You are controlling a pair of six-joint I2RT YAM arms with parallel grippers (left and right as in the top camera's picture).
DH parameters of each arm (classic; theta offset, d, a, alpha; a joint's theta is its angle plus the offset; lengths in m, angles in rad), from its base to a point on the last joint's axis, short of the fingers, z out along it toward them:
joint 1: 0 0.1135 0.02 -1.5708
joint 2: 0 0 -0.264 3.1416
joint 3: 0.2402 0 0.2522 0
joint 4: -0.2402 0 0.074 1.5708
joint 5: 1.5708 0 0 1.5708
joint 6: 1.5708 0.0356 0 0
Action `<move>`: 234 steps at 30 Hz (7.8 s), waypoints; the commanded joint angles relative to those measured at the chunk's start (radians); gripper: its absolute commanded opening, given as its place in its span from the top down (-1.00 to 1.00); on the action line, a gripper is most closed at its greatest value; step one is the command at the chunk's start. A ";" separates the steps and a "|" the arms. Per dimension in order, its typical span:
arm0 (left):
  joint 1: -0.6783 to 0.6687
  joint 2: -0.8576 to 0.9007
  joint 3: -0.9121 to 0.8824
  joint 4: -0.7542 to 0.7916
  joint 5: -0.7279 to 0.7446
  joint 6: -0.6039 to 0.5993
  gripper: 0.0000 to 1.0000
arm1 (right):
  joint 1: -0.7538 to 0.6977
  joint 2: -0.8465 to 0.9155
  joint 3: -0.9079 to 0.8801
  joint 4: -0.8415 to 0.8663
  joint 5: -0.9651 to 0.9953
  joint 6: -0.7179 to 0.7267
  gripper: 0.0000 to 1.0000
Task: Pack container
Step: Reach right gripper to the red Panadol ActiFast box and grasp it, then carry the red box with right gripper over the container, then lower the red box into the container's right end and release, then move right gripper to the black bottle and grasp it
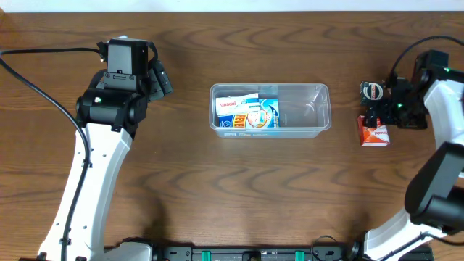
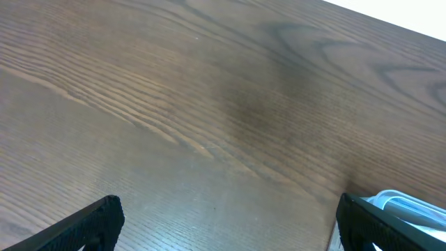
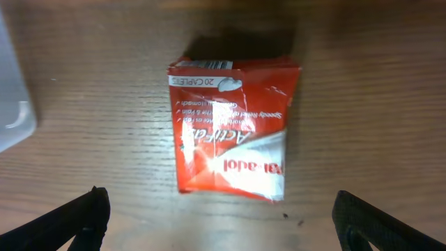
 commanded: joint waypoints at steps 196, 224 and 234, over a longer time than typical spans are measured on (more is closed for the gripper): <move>0.004 0.006 0.011 0.000 -0.016 0.010 -0.96 | 0.619 0.123 -0.013 0.297 0.097 0.439 0.97; 0.004 0.006 0.011 0.000 -0.016 0.010 -0.96 | 0.036 -0.345 0.141 0.153 0.291 0.320 -0.40; 0.004 0.006 0.011 0.000 -0.016 0.010 -0.96 | -0.211 -0.223 0.138 0.177 0.140 0.224 -0.99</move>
